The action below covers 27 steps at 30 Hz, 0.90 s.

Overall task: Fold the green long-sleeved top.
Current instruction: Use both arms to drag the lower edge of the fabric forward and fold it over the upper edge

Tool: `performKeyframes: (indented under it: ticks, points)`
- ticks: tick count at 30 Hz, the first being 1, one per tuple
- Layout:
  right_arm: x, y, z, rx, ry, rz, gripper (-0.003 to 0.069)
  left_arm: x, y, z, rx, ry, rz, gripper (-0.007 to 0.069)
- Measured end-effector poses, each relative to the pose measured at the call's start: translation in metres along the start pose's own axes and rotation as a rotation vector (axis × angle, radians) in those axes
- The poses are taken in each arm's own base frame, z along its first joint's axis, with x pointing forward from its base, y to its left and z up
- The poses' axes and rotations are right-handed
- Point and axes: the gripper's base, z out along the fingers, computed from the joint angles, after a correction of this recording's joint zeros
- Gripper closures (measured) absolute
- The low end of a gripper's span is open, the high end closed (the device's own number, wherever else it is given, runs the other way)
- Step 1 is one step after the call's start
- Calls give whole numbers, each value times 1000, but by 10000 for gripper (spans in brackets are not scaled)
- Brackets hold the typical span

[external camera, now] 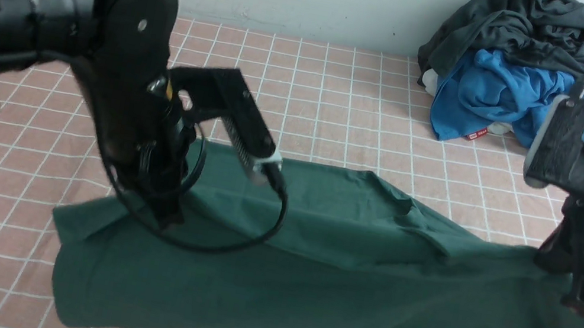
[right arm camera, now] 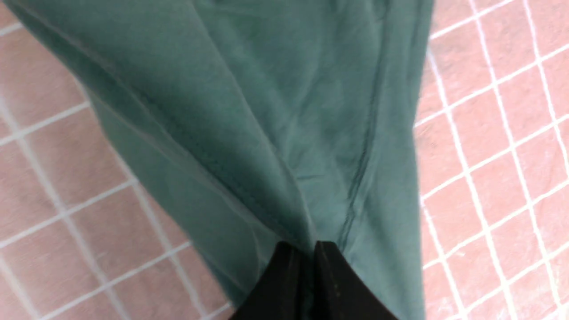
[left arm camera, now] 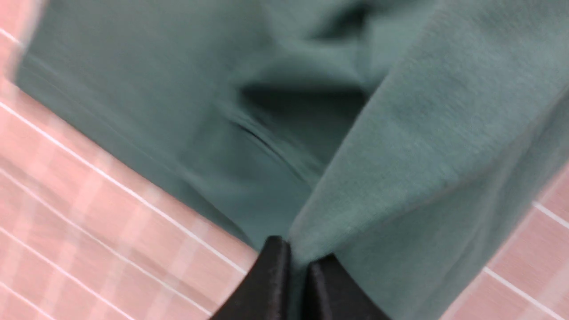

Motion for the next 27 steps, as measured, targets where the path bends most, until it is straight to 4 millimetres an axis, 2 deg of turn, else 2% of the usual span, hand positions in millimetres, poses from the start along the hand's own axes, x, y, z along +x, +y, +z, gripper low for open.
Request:
performKeyframes:
  ticks: [1, 2, 4, 6, 11, 12, 13, 14, 17, 19, 21, 24, 25, 26, 27]
  points:
    - [0, -2, 1, -1, 0, 4, 646, -1, 2, 1, -2, -2, 0, 607]
    - [-3, -13, 12, -18, 9, 16, 646, -13, 18, 6, -18, -13, -1, 607]
    - [-5, -20, 19, -24, 11, 22, 646, -19, 28, 10, -26, -19, -6, 607]
    - [-10, -35, 38, -38, 25, 29, 646, -32, 48, 24, -48, -22, -3, 607]
    - [-23, -57, 69, -19, 15, 39, 646, -47, 82, 57, -97, -38, -19, 607]
    - [-24, -59, 69, -11, 8, 41, 646, -47, 84, 59, -100, -39, -23, 607]
    - [-28, -66, 79, 11, -6, 53, 646, -49, 93, 71, -118, -56, -34, 606]
    - [-29, -66, 82, 10, -6, 58, 645, -49, 94, 72, -120, -58, -35, 606]
    - [-36, -79, 100, 52, -30, 110, 628, -48, 110, 97, -144, -75, -56, 584]
    - [-37, -82, 105, 63, -31, 125, 617, -47, 113, 103, -147, -75, -62, 568]
    - [-37, -87, 116, 88, -21, 172, 571, -43, 117, 115, -139, -65, -76, 515]
    - [-35, -89, 120, 100, -12, 232, 515, -40, 120, 121, -131, -61, -90, 451]
    - [-34, -91, 120, 117, -5, 275, 464, -38, 121, 124, -128, -63, -101, 386]
    - [-34, -92, 120, 120, -4, 289, 454, -38, 122, 124, -127, -63, -102, 379]
    - [-34, -95, 116, 136, -1, 339, 419, -37, 123, 123, -129, -67, -123, 319]
